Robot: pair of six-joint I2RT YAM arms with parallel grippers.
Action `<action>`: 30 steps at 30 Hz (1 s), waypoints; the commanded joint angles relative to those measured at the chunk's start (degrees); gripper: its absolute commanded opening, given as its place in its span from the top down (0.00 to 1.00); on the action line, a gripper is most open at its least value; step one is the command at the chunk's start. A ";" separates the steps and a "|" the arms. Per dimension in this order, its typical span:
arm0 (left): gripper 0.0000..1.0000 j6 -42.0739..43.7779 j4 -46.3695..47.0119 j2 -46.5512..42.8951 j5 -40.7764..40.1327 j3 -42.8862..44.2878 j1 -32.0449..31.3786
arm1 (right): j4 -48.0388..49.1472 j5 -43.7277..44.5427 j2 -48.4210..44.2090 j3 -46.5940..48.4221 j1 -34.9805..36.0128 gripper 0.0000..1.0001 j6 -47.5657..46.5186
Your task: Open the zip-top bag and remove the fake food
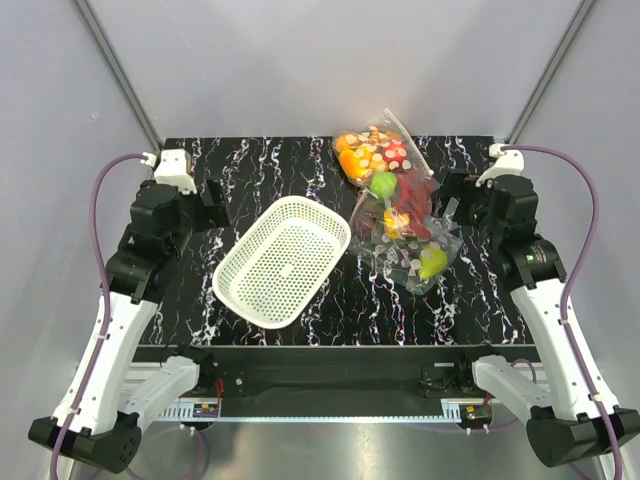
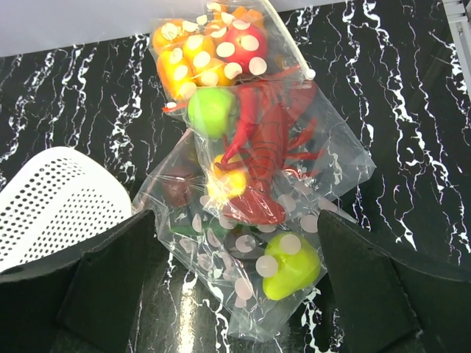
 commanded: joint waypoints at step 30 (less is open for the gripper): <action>0.01 -1.82 3.85 -0.95 8.71 -5.46 0.04 | 10.82 8.89 41.25 9.58 8.03 0.16 2.86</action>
